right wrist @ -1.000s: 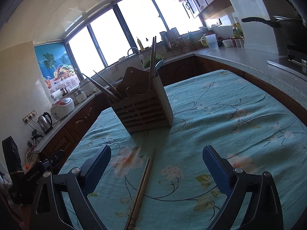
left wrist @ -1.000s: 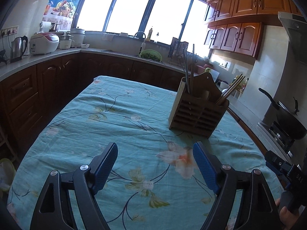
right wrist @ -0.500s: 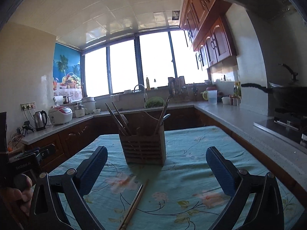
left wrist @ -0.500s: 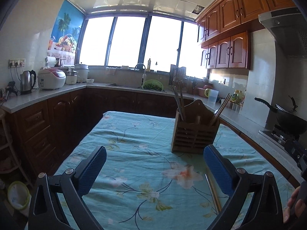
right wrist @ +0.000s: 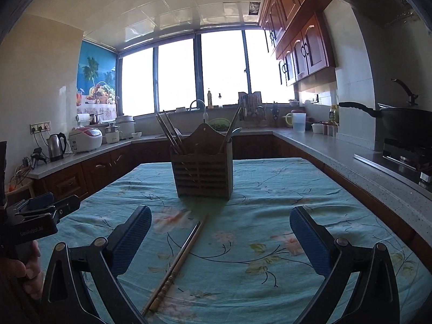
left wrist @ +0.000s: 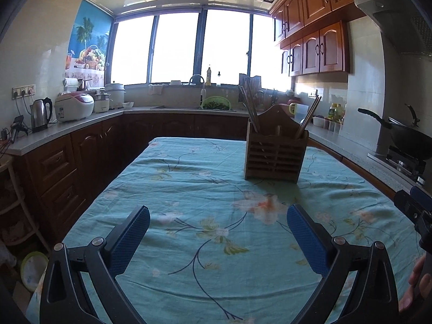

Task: Organize utensils

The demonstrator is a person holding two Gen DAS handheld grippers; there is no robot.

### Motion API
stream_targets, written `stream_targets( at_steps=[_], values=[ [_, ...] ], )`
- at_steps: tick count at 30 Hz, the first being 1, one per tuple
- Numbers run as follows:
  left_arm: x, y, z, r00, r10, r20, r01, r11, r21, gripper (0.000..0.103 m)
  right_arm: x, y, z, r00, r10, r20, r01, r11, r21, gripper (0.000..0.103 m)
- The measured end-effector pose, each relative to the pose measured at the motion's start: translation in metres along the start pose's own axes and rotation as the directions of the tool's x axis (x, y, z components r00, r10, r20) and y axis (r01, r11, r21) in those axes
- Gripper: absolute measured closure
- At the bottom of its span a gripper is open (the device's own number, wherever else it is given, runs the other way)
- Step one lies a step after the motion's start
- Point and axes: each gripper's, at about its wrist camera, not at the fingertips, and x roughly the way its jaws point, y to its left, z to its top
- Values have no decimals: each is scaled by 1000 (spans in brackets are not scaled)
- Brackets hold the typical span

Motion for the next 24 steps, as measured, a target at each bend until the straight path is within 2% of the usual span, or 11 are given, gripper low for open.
stream_targets(
  at_steps=[7, 24],
  values=[
    [4, -2, 4, 999, 54, -1, -54, 998, 38, 1, 1, -11, -9, 1000, -27, -15, 28, 999, 20, 0],
    [9, 1, -3, 997, 77, 2, -77, 994, 72, 1, -1, -20, -13, 999, -48, -10, 49, 998, 39, 0]
  ],
)
